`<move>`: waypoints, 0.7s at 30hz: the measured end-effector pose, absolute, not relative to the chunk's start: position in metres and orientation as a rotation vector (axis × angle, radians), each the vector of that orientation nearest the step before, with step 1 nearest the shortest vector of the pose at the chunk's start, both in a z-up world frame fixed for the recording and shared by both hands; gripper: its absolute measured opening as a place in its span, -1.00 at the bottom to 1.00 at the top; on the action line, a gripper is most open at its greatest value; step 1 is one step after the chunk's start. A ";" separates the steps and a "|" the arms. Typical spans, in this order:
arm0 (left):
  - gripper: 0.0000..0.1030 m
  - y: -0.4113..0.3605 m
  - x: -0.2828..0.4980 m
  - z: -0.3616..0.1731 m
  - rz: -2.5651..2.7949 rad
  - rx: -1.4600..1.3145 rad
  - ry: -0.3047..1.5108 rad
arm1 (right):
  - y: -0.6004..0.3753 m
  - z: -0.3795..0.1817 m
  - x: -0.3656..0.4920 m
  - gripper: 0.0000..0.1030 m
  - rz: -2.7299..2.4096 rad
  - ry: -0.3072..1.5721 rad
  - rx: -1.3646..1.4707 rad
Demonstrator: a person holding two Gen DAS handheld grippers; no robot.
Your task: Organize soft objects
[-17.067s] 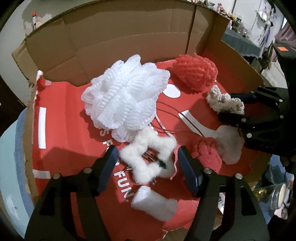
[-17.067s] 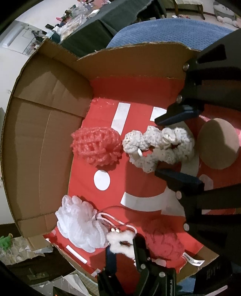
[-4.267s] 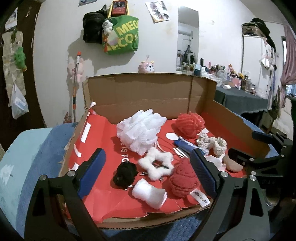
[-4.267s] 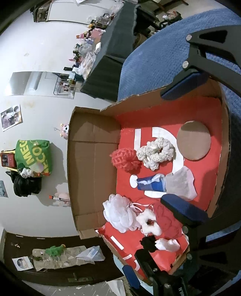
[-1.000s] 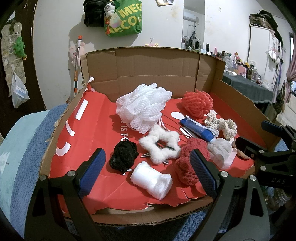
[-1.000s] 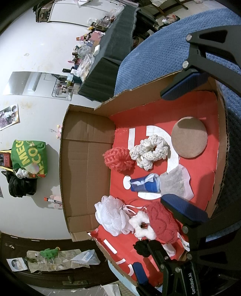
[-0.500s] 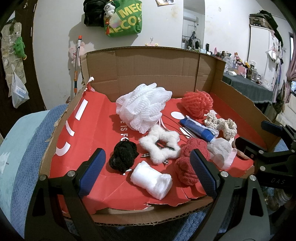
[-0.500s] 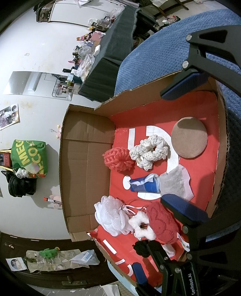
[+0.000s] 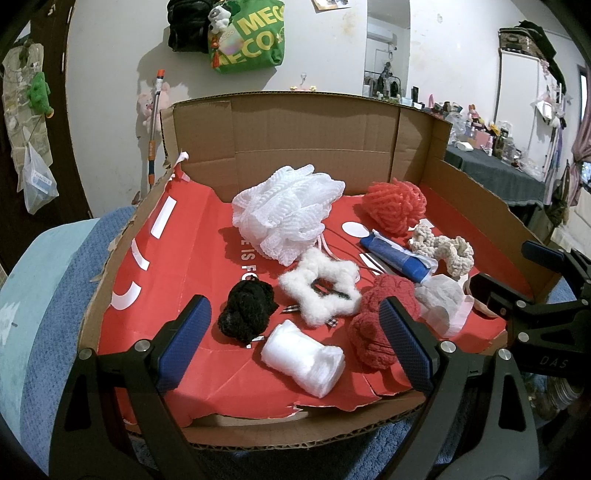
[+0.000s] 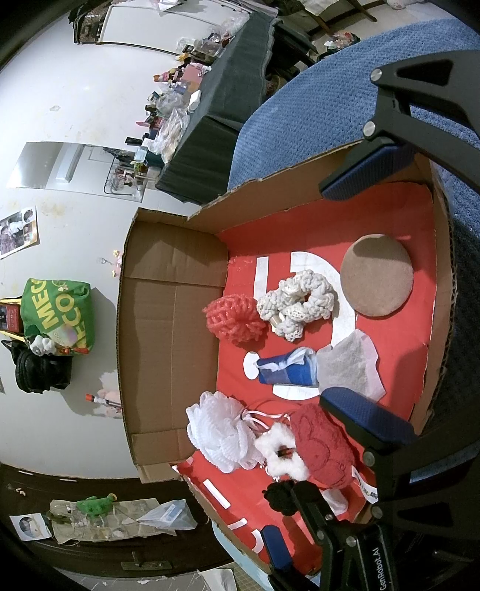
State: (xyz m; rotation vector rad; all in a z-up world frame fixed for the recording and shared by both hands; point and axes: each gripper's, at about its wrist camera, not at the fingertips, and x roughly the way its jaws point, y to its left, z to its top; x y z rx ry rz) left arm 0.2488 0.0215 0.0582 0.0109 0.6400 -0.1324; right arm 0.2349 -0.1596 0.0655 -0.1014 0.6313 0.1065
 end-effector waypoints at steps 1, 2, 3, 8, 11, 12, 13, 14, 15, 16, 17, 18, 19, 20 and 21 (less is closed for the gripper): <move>0.81 0.022 0.249 0.058 -0.132 0.011 0.640 | -0.160 0.065 0.235 1.00 0.106 0.631 -0.102; 0.81 0.022 0.249 0.058 -0.132 0.011 0.640 | -0.160 0.065 0.235 1.00 0.107 0.631 -0.101; 0.81 0.022 0.249 0.058 -0.132 0.011 0.640 | -0.159 0.066 0.235 1.00 0.107 0.631 -0.101; 0.81 0.022 0.249 0.058 -0.132 0.011 0.641 | -0.160 0.065 0.236 1.00 0.106 0.632 -0.101; 0.81 0.021 0.249 0.058 -0.132 0.010 0.641 | -0.159 0.066 0.235 1.00 0.106 0.631 -0.102; 0.81 0.021 0.249 0.058 -0.132 0.010 0.641 | -0.159 0.066 0.235 1.00 0.107 0.631 -0.102; 0.81 0.021 0.249 0.058 -0.133 0.010 0.642 | -0.159 0.066 0.235 1.00 0.107 0.631 -0.102; 0.81 0.022 0.249 0.058 -0.132 0.011 0.642 | -0.159 0.065 0.236 1.00 0.106 0.632 -0.103; 0.81 0.022 0.249 0.058 -0.132 0.011 0.642 | -0.159 0.066 0.235 1.00 0.106 0.632 -0.103; 0.81 0.022 0.249 0.058 -0.132 0.011 0.641 | -0.159 0.066 0.235 1.00 0.106 0.631 -0.103; 0.81 0.022 0.249 0.058 -0.132 0.011 0.641 | -0.160 0.065 0.236 1.00 0.106 0.631 -0.103; 0.81 0.021 0.249 0.058 -0.132 0.011 0.641 | -0.159 0.066 0.235 1.00 0.106 0.632 -0.102; 0.81 0.021 0.249 0.058 -0.132 0.010 0.642 | -0.159 0.066 0.235 1.00 0.106 0.631 -0.102; 0.81 0.021 0.249 0.058 -0.132 0.010 0.642 | -0.159 0.066 0.235 1.00 0.106 0.631 -0.102; 0.81 0.022 0.249 0.058 -0.132 0.010 0.642 | -0.159 0.066 0.235 1.00 0.106 0.632 -0.103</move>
